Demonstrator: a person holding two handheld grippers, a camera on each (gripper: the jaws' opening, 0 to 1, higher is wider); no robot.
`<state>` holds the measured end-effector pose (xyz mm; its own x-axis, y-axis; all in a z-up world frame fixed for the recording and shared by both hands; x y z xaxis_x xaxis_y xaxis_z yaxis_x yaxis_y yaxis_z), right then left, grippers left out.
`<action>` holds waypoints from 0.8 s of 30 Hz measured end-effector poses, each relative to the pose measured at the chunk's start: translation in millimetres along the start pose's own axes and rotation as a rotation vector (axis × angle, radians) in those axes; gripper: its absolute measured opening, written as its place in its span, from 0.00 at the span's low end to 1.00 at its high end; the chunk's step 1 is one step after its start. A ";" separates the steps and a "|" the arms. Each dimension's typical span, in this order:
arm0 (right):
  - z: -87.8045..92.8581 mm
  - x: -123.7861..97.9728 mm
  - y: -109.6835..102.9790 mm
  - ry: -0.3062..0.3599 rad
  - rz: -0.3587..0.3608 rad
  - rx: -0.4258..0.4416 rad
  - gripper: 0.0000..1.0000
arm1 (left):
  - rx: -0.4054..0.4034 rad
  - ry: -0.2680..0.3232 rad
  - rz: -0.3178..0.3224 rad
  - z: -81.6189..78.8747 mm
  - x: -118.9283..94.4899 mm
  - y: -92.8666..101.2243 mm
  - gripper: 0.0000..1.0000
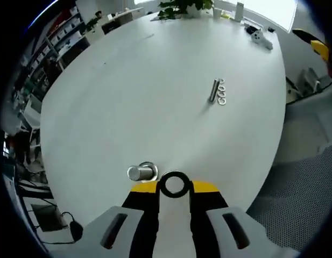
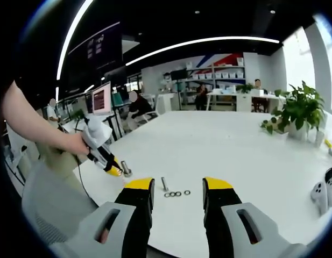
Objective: Place the washer onto the threaded stud by aligning its center hole with the stud, sliding it down to the base, and recovering from edge contact or off-axis alignment until the washer reaches the visible bottom stop.
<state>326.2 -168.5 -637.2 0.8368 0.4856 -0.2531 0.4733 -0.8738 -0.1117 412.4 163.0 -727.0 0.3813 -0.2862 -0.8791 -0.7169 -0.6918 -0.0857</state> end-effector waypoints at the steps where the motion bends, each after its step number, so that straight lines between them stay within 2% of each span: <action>1: -0.2 -0.1 -0.2 0.000 -0.001 0.000 0.38 | -0.001 0.006 -0.001 -0.9 -1.7 -0.2 0.18; 7: -0.3 0.0 -1.2 0.000 -0.007 0.000 0.38 | 0.022 0.034 -0.019 -8.0 -12.3 -5.9 0.19; 10: -0.6 0.1 -1.5 0.001 -0.008 0.000 0.38 | 0.001 0.041 -0.030 -11.3 -16.1 -13.7 0.19; 16: -0.3 0.1 -0.6 0.001 -0.006 0.001 0.38 | -0.009 0.023 -0.050 -13.1 -9.8 -31.3 0.19; 24: -0.3 -0.4 0.5 0.004 0.002 0.008 0.38 | -0.002 -0.011 -0.046 -15.6 -1.3 -36.8 0.19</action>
<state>326.2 -169.2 -636.9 0.8390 0.4835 -0.2496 0.4691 -0.8752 -0.1185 447.4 178.4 -715.4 0.4072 -0.2464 -0.8795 -0.6976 -0.7054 -0.1254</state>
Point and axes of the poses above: the point that each gripper's makers call its tool centre point, and the gripper's own axes: x roughly forward along the fingers, y roughly to its right, z roughly out of its underside, the point moved 8 cm from there along -x, roughly backward along the fingers, and after that the axes turned 6 degrees about y, right-handed, at the moved point
